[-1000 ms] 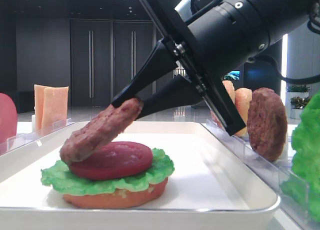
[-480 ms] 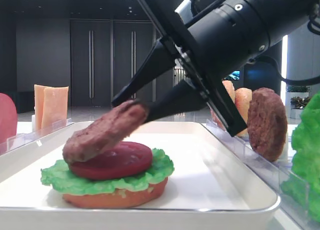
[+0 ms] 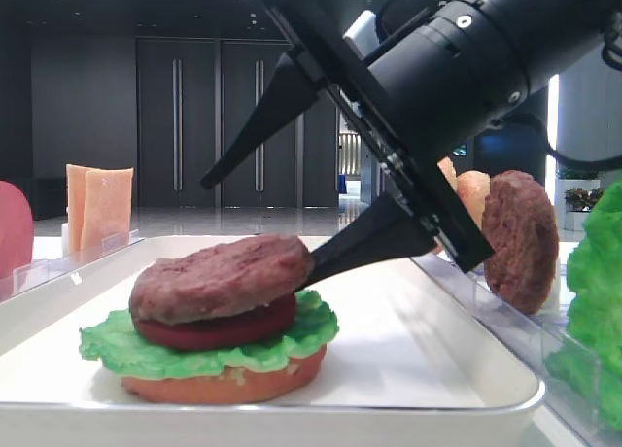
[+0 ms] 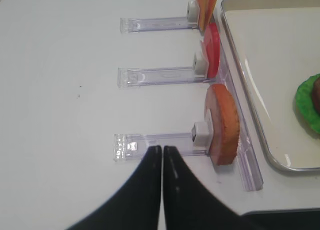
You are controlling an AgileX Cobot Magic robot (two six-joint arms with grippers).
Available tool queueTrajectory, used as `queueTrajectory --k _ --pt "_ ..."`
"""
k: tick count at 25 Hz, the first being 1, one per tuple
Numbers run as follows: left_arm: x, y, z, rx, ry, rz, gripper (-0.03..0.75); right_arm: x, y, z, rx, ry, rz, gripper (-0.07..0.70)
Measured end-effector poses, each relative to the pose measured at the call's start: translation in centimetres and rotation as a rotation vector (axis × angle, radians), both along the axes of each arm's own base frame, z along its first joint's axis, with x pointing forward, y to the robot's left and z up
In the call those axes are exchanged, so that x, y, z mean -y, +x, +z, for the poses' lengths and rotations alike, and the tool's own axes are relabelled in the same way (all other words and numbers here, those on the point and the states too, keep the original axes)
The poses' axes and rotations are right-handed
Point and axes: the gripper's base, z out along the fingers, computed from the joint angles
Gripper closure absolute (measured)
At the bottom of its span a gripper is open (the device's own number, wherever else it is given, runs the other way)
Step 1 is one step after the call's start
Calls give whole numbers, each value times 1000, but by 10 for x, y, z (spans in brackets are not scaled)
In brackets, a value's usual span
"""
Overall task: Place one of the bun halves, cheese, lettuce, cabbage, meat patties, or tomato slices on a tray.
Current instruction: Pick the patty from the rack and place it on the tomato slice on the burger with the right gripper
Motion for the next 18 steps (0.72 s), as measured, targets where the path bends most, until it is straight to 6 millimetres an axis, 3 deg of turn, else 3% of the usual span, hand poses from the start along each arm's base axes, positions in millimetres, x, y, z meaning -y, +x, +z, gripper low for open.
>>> queueTrajectory --k 13,18 --pt "0 0 0 0 0 0 716 9 -3 22 60 -98 5 145" --pt "0 0 0 0 0 0 716 12 0 46 110 -154 16 145"
